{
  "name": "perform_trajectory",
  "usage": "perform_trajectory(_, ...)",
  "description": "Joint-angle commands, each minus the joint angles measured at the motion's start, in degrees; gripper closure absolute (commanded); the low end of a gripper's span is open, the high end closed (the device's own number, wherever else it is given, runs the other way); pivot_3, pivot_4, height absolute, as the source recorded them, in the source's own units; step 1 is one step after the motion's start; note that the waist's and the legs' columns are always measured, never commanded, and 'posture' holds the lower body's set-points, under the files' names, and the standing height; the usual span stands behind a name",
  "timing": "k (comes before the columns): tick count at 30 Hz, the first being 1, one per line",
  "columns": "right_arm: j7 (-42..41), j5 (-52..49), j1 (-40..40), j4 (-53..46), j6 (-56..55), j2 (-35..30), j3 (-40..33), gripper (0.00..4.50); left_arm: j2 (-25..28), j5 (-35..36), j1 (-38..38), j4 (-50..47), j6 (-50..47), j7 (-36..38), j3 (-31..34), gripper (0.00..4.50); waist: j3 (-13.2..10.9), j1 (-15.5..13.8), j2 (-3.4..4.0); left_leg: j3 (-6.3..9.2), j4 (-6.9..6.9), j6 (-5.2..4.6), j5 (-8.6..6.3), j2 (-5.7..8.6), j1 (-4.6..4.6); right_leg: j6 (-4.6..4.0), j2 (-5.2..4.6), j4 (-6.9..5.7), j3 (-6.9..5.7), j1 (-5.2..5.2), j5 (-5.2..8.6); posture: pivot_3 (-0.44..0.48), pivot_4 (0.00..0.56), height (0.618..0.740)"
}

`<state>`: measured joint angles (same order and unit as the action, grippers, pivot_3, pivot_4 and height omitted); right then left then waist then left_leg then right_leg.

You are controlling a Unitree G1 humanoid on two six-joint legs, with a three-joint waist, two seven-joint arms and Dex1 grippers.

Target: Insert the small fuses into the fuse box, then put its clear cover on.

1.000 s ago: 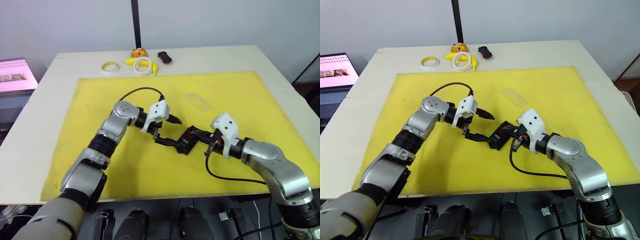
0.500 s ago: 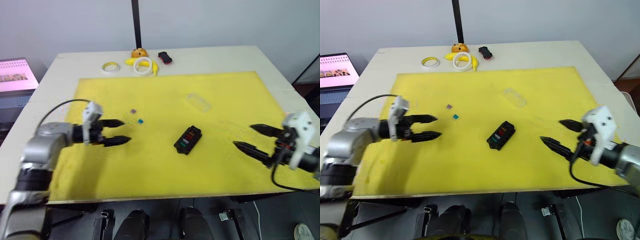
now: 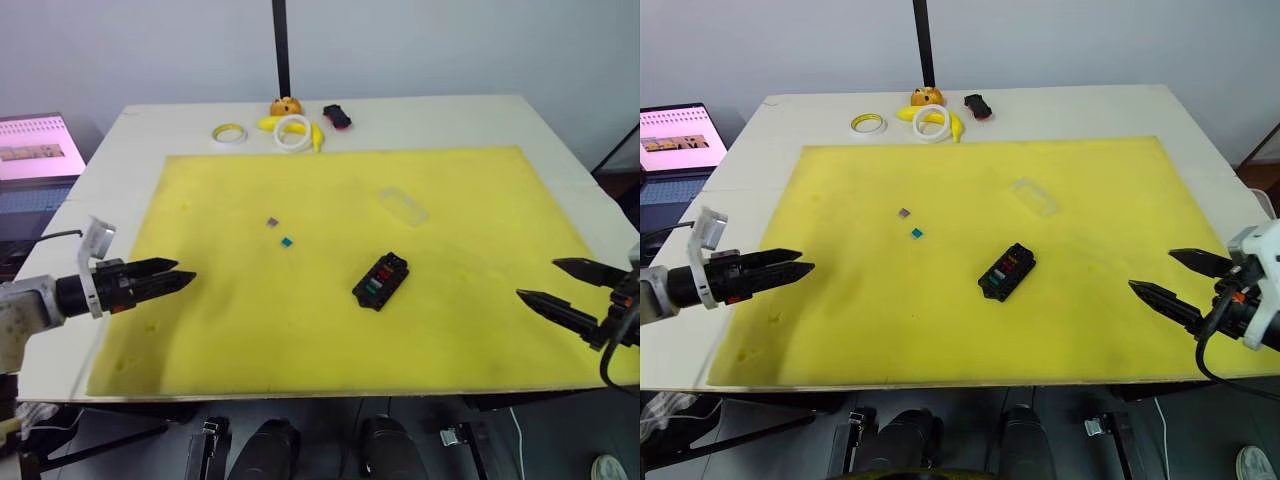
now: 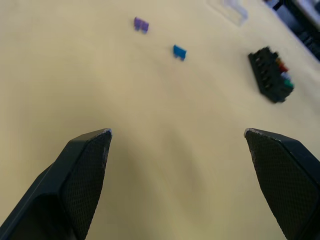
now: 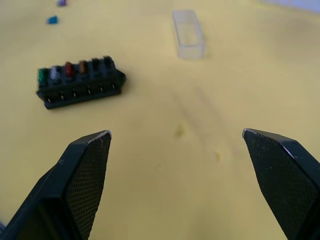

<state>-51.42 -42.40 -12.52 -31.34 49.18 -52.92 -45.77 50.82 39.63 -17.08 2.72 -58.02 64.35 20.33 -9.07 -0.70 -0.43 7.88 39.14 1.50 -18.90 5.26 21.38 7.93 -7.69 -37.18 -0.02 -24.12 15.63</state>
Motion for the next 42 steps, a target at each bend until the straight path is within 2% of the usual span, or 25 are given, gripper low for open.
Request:
perform_trajectory(1,1.6,-5.2,5.3,-5.8,0.5,-1.2,5.9,0.02,-2.1,2.9,-8.3,2.1,-7.1,-1.3,-5.5,0.0,0.0,-0.1,0.0,0.0,0.01,0.01,0.01,0.01,0.0,0.0,0.0,0.0,0.0,0.0,0.0,0.0,0.15,0.74)
perform_trajectory(5,4.8,-8.1,13.7,-8.9,1.0,-0.6,15.6,0.02,-6.9,4.2,-18.1,8.6,-16.4,-5.1,-8.7,0.0,0.0,0.4,-0.02,0.01,0.0,0.0,0.0,0.01,0.03,0.0,0.02,-0.02,-0.02,-0.04,0.0,0.0,0.15,0.74)
perform_trajectory(8,7.4,-8.9,19.8,-9.5,0.7,1.0,22.4,0.02,-9.5,4.1,-22.2,11.9,-20.1,-6.9,-10.5,0.0,0.0,1.1,-0.03,-0.01,-0.03,-0.02,-0.02,0.02,0.11,0.0,0.01,-0.01,-0.01,-0.18,0.0,0.0,0.15,0.74)
perform_trajectory(11,10.6,-8.1,26.3,-8.6,0.2,4.3,29.3,0.02,-13.4,3.8,-26.7,17.8,-22.4,-10.3,-9.2,0.0,0.0,1.4,-0.04,0.0,-0.01,0.0,0.0,0.01,0.08,0.0,0.02,-0.06,-0.02,-0.18,0.0,0.0,0.15,0.74)
perform_trajectory(15,12.1,-6.1,29.4,-8.2,-0.7,6.5,34.5,0.02,-16.3,3.1,-30.4,23.8,-23.6,-13.9,-7.4,0.0,0.0,1.5,-0.04,0.02,-0.02,0.03,0.01,0.02,0.11,0.0,0.02,-0.05,-0.02,-0.23,0.0,0.0,0.15,0.74)
perform_trajectory(23,14.0,-3.5,32.2,-6.1,-2.7,9.2,38.6,0.02,-18.6,1.8,-34.2,32.0,-22.7,-17.3,-6.2,0.0,0.0,1.4,-0.04,0.03,0.01,0.03,0.01,0.05,0.12,0.01,0.01,-0.07,-0.02,-0.24,0.0,0.0,0.15,0.74)
perform_trajectory(34,14.4,-0.5,32.8,-4.1,-4.2,10.2,40.4,0.02,-24.2,-2.8,-36.8,40.3,-16.9,-19.0,-8.3,0.0,0.0,1.2,-0.03,0.02,0.02,0.03,0.01,0.07,0.11,0.01,-0.01,-0.09,-0.02,-0.23,0.0,0.0,0.15,0.74)
perform_trajectory(42,14.5,0.2,32.2,-4.1,-4.2,9.6,39.5,0.02,-26.1,-4.6,-38.3,43.0,-16.0,-19.1,-8.0,0.0,0.0,0.3,-0.04,0.03,0.06,0.04,0.02,0.11,0.1,0.01,-0.03,-0.1,-0.01,-0.18,-0.01,0.0,0.15,0.74)
